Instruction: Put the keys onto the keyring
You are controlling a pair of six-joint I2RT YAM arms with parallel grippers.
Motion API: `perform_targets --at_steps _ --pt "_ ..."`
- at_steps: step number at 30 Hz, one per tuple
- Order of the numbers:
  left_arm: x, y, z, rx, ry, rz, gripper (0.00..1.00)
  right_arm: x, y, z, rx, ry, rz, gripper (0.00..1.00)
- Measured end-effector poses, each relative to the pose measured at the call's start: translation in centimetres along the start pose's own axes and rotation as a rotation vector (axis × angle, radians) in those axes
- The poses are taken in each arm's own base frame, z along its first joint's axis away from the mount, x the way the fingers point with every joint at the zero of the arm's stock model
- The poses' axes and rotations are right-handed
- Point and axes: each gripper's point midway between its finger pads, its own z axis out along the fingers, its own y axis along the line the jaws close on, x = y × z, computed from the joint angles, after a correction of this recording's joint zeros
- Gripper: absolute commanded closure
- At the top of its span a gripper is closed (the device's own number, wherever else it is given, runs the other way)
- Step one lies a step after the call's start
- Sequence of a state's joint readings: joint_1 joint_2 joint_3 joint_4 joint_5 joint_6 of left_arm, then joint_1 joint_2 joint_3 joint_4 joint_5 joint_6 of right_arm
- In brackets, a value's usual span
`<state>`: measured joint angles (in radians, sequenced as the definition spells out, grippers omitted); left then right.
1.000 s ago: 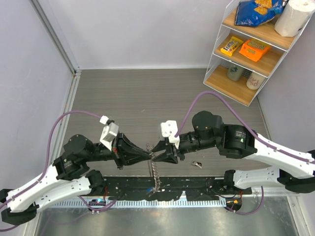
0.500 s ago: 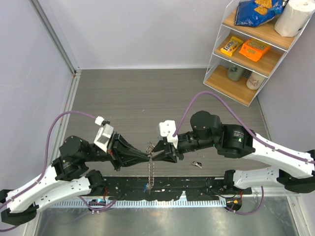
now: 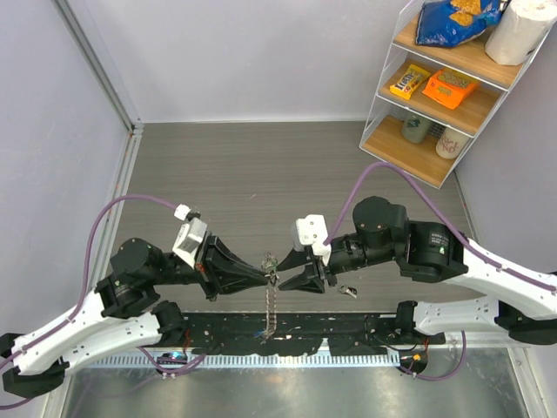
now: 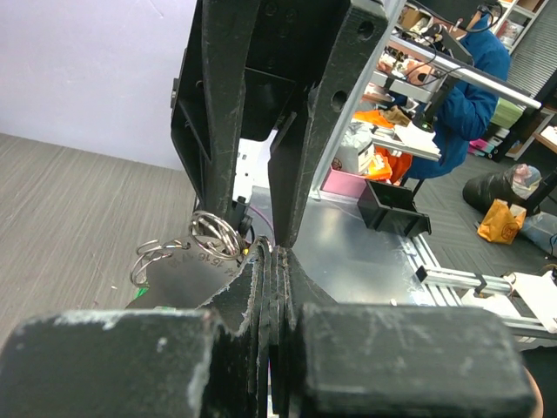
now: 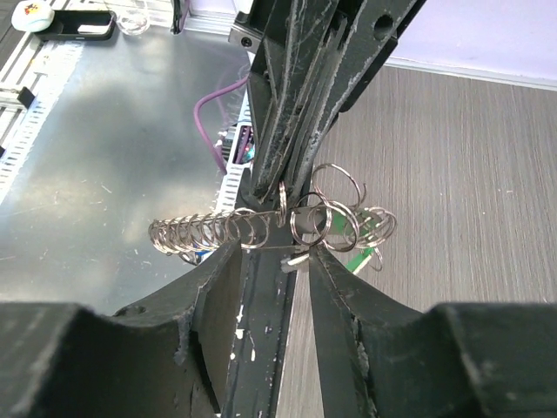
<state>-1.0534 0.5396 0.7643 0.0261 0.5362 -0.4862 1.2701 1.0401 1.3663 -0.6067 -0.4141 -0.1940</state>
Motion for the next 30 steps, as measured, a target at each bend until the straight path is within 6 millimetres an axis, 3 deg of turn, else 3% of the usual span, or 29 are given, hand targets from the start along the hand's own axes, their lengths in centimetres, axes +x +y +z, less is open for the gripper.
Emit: perform_targets --at_steps 19,30 --pt "0.1 0.1 0.1 -0.002 0.005 -0.003 1.00 -2.9 0.1 -1.9 0.025 -0.057 -0.048 0.54" --pt "0.1 0.1 0.1 -0.003 0.005 -0.003 1.00 -1.7 0.1 0.5 -0.030 -0.006 -0.023 0.55"
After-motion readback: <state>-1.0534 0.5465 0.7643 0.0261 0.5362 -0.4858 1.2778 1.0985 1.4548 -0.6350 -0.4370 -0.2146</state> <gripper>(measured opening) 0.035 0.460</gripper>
